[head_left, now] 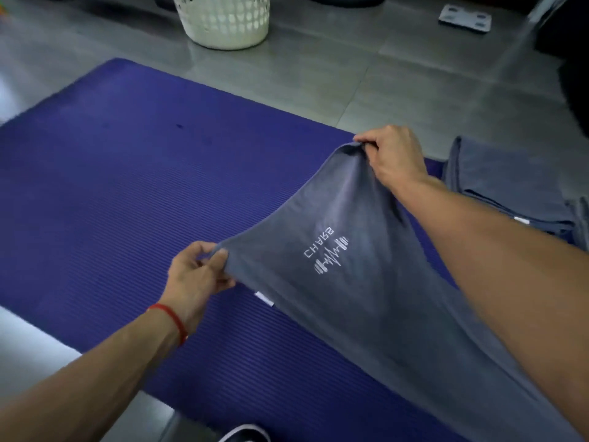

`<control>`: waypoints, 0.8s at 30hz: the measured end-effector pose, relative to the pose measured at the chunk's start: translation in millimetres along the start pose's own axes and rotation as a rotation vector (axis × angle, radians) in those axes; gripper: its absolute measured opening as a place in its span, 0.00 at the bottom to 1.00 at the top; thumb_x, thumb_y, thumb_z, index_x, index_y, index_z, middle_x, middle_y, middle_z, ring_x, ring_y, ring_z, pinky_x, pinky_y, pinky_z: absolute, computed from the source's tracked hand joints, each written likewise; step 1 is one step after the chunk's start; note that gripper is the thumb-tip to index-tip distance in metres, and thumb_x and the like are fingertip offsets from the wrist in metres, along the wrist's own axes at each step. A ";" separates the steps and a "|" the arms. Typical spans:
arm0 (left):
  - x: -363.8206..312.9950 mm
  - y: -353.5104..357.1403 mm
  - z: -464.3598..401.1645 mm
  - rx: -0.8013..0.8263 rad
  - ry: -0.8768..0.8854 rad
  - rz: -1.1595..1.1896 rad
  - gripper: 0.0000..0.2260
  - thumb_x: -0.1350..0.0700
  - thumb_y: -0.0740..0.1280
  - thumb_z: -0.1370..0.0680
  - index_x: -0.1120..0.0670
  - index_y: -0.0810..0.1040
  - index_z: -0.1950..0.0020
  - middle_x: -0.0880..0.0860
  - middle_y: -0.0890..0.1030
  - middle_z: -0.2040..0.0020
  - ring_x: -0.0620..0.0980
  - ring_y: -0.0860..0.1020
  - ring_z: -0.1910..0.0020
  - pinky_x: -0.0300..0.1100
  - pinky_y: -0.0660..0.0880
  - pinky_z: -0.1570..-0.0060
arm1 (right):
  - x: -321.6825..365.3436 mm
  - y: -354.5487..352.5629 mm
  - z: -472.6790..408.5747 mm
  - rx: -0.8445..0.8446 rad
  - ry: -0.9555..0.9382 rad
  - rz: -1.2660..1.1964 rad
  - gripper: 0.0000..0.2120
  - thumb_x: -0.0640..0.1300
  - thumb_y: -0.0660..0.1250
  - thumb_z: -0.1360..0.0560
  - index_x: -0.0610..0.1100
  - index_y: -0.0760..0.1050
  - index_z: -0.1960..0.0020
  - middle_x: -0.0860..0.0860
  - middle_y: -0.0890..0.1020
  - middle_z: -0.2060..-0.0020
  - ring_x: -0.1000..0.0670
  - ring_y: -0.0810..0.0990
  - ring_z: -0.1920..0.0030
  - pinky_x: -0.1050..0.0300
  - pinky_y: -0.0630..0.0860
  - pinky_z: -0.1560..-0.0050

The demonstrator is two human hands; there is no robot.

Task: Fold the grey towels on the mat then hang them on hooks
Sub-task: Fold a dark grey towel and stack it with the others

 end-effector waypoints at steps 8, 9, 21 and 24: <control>40.4 -108.1 16.5 -0.014 -0.148 -0.495 0.09 0.59 0.66 0.18 0.60 0.82 0.55 0.61 0.84 0.66 0.55 0.82 0.68 0.50 0.83 0.57 | 79.8 101.1 -56.6 0.140 0.053 0.197 0.09 0.44 0.67 0.21 0.46 0.85 0.46 0.41 0.85 0.50 0.36 0.82 0.48 0.47 0.79 0.48; 43.2 -113.4 15.4 -0.014 -0.180 -0.503 0.09 0.59 0.66 0.18 0.59 0.82 0.55 0.61 0.84 0.66 0.57 0.83 0.67 0.53 0.83 0.54 | 88.3 116.6 -56.5 0.143 0.079 0.147 0.08 0.42 0.66 0.21 0.44 0.85 0.49 0.42 0.84 0.53 0.37 0.82 0.51 0.47 0.80 0.50; 15.9 -149.0 -34.5 -0.264 -0.125 -0.628 0.10 0.58 0.62 0.16 0.60 0.80 0.53 0.62 0.84 0.63 0.56 0.81 0.65 0.50 0.80 0.57 | 117.9 202.9 -74.0 0.297 0.093 -0.328 0.11 0.43 0.63 0.19 0.42 0.82 0.43 0.42 0.83 0.41 0.45 0.81 0.44 0.51 0.76 0.44; 28.2 -153.1 -48.0 -0.246 -0.199 -0.692 0.07 0.59 0.60 0.16 0.57 0.77 0.46 0.62 0.84 0.56 0.57 0.82 0.63 0.47 0.78 0.60 | 116.1 207.9 -28.8 0.533 -0.122 -0.285 0.25 0.44 0.62 0.17 0.49 0.64 0.20 0.42 0.60 0.20 0.44 0.59 0.20 0.51 0.56 0.21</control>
Point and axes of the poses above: each hand's wrist, its own z-axis away from the middle knuckle, its own y-axis out of the palm, x = y × z, the point moved 3 cm from there along -z, towards the middle knuckle
